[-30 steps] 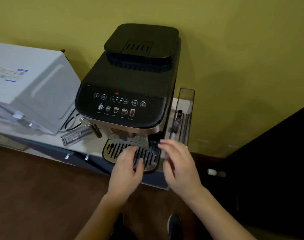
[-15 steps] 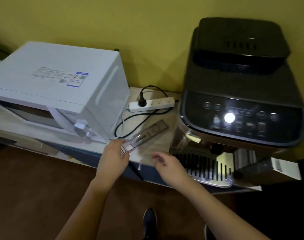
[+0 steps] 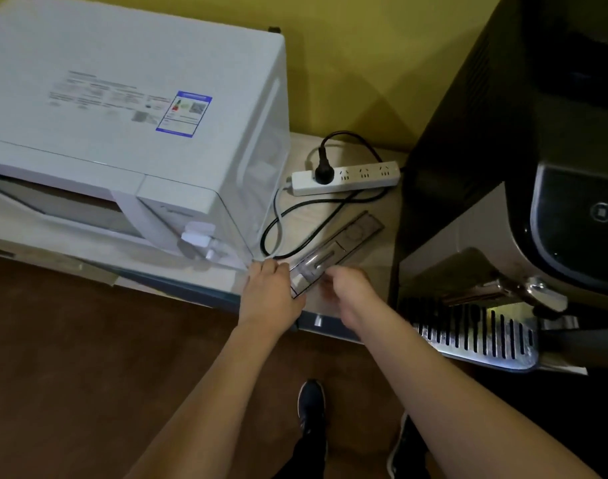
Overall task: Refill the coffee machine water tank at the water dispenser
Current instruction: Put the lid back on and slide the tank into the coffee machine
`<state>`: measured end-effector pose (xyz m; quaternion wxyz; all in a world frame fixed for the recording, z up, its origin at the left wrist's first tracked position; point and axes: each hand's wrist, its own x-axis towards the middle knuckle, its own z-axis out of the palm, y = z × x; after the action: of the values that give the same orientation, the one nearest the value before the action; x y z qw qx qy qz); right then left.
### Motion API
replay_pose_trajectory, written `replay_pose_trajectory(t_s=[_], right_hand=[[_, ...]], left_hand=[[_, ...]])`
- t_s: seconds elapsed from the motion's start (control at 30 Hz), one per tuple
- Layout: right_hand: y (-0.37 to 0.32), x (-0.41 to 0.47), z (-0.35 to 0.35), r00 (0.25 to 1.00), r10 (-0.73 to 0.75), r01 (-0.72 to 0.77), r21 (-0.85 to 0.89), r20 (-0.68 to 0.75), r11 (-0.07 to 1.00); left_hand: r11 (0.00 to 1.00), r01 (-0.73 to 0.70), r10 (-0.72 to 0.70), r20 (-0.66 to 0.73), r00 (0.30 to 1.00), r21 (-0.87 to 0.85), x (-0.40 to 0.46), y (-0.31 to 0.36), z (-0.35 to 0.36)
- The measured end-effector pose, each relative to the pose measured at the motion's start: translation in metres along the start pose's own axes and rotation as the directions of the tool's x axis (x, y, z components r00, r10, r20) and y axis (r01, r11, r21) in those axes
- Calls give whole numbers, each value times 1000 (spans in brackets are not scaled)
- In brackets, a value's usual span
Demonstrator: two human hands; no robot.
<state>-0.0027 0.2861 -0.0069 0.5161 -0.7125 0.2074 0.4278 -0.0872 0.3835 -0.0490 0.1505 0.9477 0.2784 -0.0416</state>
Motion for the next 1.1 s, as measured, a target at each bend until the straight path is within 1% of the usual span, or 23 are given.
replay_pose_trajectory(t_s=[0.1, 0.17, 0.23, 0.3, 0.37, 0.47, 0.53, 0.6, 0.7, 0.77, 0.8, 0.87, 0.97, 1.03, 1.1], right_hand=[[-6, -18, 4, 996, -87, 87, 28, -20, 996], [-13, -37, 5, 981, -196, 196, 15, 0, 981], [-25, -60, 8, 940, -340, 340, 0, 18, 940], [-40, -81, 7, 872, -485, 487, -25, 62, 873], [-59, -106, -3, 791, -607, 610, -35, 72, 791], [-84, -144, -29, 640, -765, 768, -79, 66, 635], [-96, -167, -48, 544, -837, 837, -109, 55, 537], [-104, -188, -71, 465, -885, 880, -119, 19, 460], [-112, -221, -119, 322, -943, 936, -126, -81, 330], [-115, -237, -154, 229, -960, 954, -158, -163, 254], [-116, -243, -172, 194, -960, 957, -177, -201, 230], [-118, -250, -211, 153, -954, 957, -202, -259, 208], [-118, -253, -270, 136, -930, 951, -219, -342, 220], [-117, -249, -309, 129, -909, 954, -202, -397, 223], [-116, -242, -346, 104, -887, 952, -213, -450, 219]], left_hand=[[987, 21, -28, -44, 999, -161, -10, -3, -9], [963, 40, -68, -95, 993, -268, -18, -3, -22], [930, 42, -111, -170, 979, -365, -24, 3, -40], [899, 19, -146, -258, 955, -438, -26, 15, -64], [879, -29, -157, -346, 925, -477, -26, 33, -91], [858, -161, -121, -497, 859, -487, -25, 64, -131], [850, -234, -97, -577, 811, -473, -26, 88, -155], [838, -300, -87, -655, 751, -455, -31, 114, -176], [845, -380, -41, -753, 656, -377, -45, 166, -200], [824, -433, -18, -781, 625, -365, -55, 202, -208], [813, -457, -3, -787, 616, -361, -59, 220, -209], [813, -484, 45, -796, 604, -322, -66, 257, -208], [812, -518, 105, -804, 585, -271, -77, 313, -201], [814, -525, 143, -791, 595, -248, -83, 351, -195], [823, -524, 186, -768, 613, -219, -87, 389, -186]])
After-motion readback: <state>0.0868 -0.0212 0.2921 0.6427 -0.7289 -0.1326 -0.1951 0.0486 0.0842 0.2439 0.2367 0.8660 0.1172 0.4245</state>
